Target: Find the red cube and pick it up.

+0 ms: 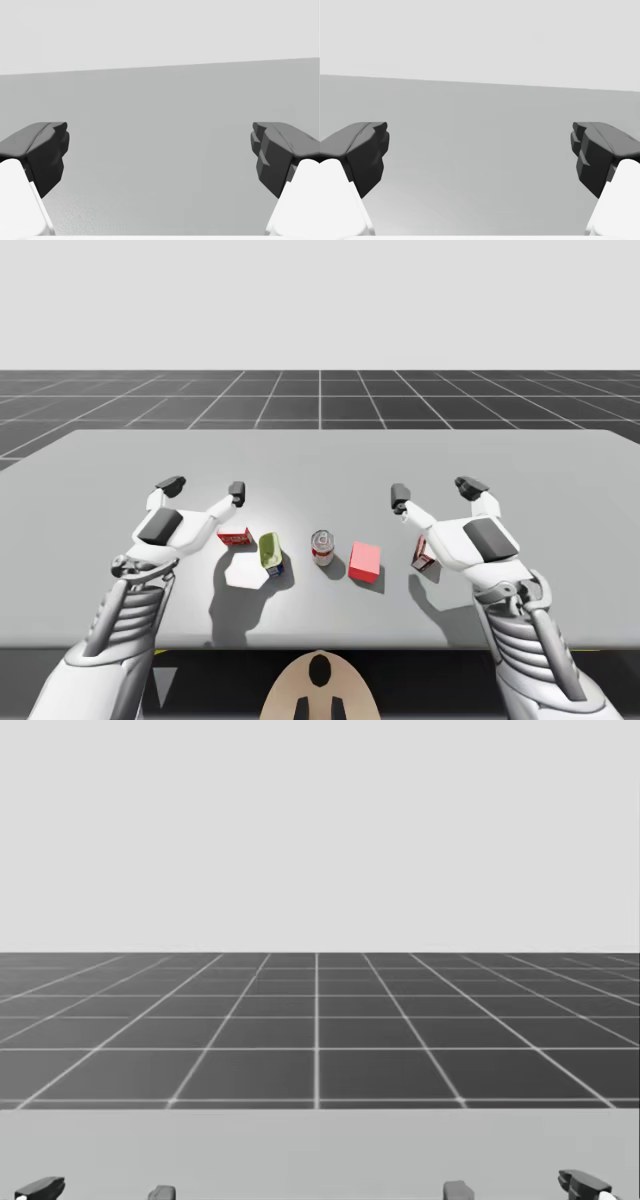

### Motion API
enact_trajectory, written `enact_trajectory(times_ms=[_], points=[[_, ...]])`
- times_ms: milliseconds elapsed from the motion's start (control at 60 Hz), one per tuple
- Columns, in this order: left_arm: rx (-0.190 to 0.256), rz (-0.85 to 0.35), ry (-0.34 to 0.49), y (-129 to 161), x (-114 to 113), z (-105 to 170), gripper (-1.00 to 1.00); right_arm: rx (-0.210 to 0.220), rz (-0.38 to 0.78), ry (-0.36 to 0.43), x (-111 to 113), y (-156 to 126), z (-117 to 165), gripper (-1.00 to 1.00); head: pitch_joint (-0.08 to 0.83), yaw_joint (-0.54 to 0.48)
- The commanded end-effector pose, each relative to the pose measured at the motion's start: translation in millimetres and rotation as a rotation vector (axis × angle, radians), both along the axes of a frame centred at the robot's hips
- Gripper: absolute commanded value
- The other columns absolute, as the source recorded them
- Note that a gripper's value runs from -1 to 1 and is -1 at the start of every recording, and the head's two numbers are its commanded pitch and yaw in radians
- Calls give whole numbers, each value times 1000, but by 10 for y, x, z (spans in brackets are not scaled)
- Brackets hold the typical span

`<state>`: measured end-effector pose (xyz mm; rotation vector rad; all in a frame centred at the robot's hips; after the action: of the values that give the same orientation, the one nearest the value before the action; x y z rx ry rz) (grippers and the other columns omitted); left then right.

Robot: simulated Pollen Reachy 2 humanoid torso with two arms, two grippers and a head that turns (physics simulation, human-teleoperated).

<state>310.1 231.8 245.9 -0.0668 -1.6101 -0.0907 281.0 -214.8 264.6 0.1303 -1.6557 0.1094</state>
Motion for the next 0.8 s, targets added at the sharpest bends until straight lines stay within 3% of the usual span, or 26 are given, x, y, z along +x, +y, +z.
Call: enact_trajectory(times_ms=[17,117,450,800], points=[[-4,2,-2,-25,-2,-13,-1000,14,-59,3,-22,34,-20,-1000,-2,-9],[-4,7,-5,-21,0,-13,-1000,14,-28,-5,-10,32,-17,-1000,40,-15],[3,12,-9,-11,-1,-9,-1000,-19,-39,-8,7,25,-25,-1000,366,-37],[6,13,-11,-8,1,2,-1000,-30,-41,-5,17,27,-26,-1000,608,-49]])
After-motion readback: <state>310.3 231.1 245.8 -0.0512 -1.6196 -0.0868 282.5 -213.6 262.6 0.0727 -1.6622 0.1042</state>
